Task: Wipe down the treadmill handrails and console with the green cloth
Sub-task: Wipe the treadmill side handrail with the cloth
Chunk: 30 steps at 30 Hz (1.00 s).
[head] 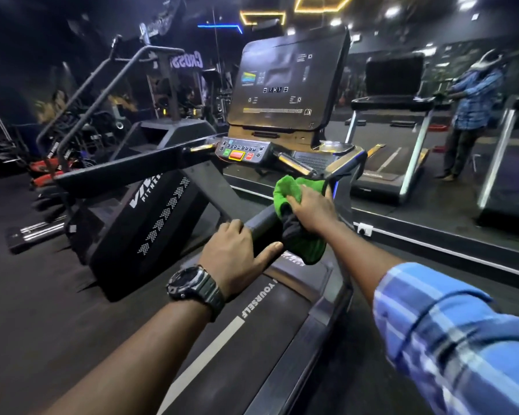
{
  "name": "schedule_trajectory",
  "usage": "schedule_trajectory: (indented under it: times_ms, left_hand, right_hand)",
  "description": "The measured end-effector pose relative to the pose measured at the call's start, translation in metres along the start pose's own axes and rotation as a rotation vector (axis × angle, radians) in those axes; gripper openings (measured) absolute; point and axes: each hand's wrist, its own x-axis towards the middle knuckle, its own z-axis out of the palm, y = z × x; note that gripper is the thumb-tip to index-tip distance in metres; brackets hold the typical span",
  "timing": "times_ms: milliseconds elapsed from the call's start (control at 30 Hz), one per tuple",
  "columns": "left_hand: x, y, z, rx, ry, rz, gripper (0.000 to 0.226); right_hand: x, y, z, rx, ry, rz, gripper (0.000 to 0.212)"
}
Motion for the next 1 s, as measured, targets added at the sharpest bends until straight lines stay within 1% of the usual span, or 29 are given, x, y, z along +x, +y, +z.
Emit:
schedule_trajectory:
  times_ms: [33, 67, 133, 167, 200, 267, 333, 400, 433, 500, 600, 633, 667, 700, 733, 767, 800, 833, 867, 900, 933, 1000]
  left_hand:
    - [0.005, 0.002, 0.003, -0.016, -0.010, 0.011, 0.078]
    - [0.010, 0.004, 0.004, -0.030, -0.023, 0.023, 0.076]
    - [0.021, 0.008, 0.009, -0.061, -0.032, 0.040, 0.074]
    - [0.026, 0.010, 0.011, -0.072, -0.023, 0.044, 0.074]
    - [0.030, 0.013, 0.012, -0.077, -0.012, 0.042, 0.076]
    - [0.035, 0.019, 0.011, -0.042, 0.020, 0.026, 0.075]
    - [0.042, 0.021, 0.008, 0.048, 0.029, 0.028, 0.073]
    - [0.050, 0.021, 0.005, 0.102, 0.012, 0.036, 0.075]
    - [0.056, 0.022, 0.004, 0.113, 0.003, 0.033, 0.076]
    - [0.067, 0.025, 0.005, 0.140, -0.016, 0.039, 0.076]
    - [0.084, 0.030, 0.015, 0.196, -0.025, 0.076, 0.073]
    - [0.091, 0.031, 0.019, 0.191, -0.026, 0.072, 0.073]
    - [0.099, 0.033, 0.023, 0.182, -0.031, 0.067, 0.073]
    - [0.107, 0.034, 0.026, 0.174, -0.039, 0.066, 0.074]
    - [0.114, 0.035, 0.028, 0.167, -0.046, 0.070, 0.076]
    - [0.120, 0.037, 0.031, 0.161, -0.047, 0.077, 0.078]
    - [0.126, 0.040, 0.033, 0.157, -0.041, 0.084, 0.079]
    - [0.129, 0.042, 0.033, 0.160, -0.039, 0.091, 0.079]
    - [0.130, 0.043, 0.033, 0.169, -0.042, 0.095, 0.079]
    - [0.130, 0.043, 0.033, 0.177, -0.044, 0.100, 0.079]
    - [0.129, 0.043, 0.032, 0.180, -0.052, 0.104, 0.080]
    - [0.127, 0.043, 0.030, 0.178, -0.071, 0.122, 0.079]
  right_hand:
    - [0.009, -0.002, -0.001, -0.017, -0.015, 0.042, 0.053]
    - [0.013, -0.007, 0.000, -0.023, -0.030, 0.028, 0.056]
    - [0.006, -0.023, 0.005, -0.003, -0.024, -0.119, 0.065]
    - [-0.002, -0.027, 0.007, 0.032, -0.019, -0.198, 0.067]
    - [-0.011, -0.027, 0.007, 0.074, -0.023, -0.258, 0.066]
    - [-0.013, -0.014, 0.007, 0.115, -0.060, -0.299, 0.062]
    - [0.007, 0.007, 0.004, 0.123, -0.057, -0.252, 0.055]
    - [0.039, 0.029, 0.002, 0.131, -0.026, -0.118, 0.042]
    - [0.059, 0.039, 0.002, 0.110, -0.029, -0.053, 0.039]
    - [0.096, 0.056, 0.001, 0.058, -0.087, 0.048, 0.044]
    - [0.130, 0.063, 0.001, 0.009, -0.161, 0.101, 0.068]
    - [0.133, 0.060, 0.002, -0.024, -0.171, 0.080, 0.072]
    - [0.127, 0.056, 0.003, -0.047, -0.160, 0.014, 0.071]
    - [0.114, 0.052, 0.006, -0.047, -0.124, -0.095, 0.069]
    - [0.092, 0.047, 0.009, 0.005, -0.060, -0.220, 0.066]
    - [0.071, 0.048, 0.013, 0.119, -0.015, -0.331, 0.064]
    - [0.056, 0.055, 0.017, 0.229, 0.011, -0.405, 0.062]
    - [0.057, 0.068, 0.025, 0.282, 0.031, -0.458, 0.062]
    - [0.069, 0.084, 0.030, 0.308, 0.047, -0.453, 0.062]
    - [0.087, 0.099, 0.031, 0.322, 0.064, -0.387, 0.063]
    - [0.110, 0.115, 0.032, 0.337, 0.082, -0.265, 0.062]
    - [0.148, 0.140, 0.027, 0.367, 0.063, -0.034, 0.061]
